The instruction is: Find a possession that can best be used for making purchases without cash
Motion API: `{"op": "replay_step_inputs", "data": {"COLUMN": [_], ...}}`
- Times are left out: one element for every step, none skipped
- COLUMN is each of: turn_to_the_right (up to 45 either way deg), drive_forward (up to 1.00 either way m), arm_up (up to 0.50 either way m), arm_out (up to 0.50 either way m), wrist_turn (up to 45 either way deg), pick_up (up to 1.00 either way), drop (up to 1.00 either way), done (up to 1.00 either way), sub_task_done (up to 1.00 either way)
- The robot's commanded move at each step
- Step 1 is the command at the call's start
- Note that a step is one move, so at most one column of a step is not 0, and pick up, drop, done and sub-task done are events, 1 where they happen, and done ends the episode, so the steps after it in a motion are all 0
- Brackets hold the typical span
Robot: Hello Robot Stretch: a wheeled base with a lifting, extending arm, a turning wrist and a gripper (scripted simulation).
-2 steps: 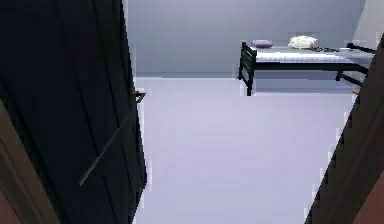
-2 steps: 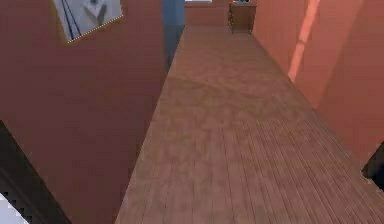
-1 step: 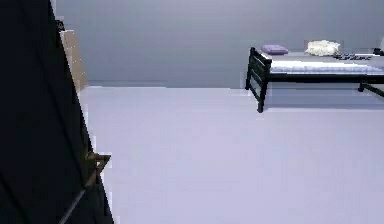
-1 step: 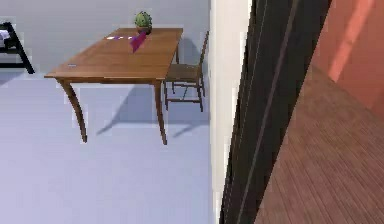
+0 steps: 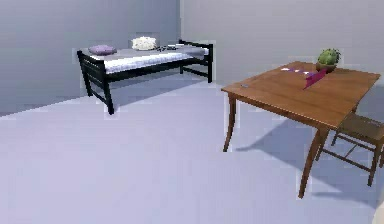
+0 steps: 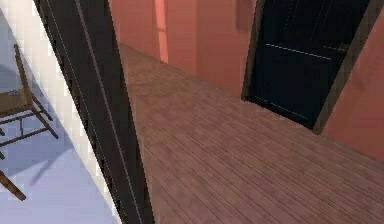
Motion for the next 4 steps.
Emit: {"op": "replay_step_inputs", "data": {"turn_to_the_right": [9.0,0.0,30.0,0.0], "drive_forward": [0.0,0.35,0.0,0.85], "arm_up": [0.0,0.0,0.0,0.0], "arm_out": [0.0,0.0,0.0,0.0], "wrist_turn": [0.0,0.0,0.0,0.0], "pick_up": [0.0,0.0,0.0,0.0], "drop": [0.0,0.0,0.0,0.0], "done": [0.0,0.0,0.0,0.0], "sub_task_done": [0.0,0.0,0.0,0.0]}}
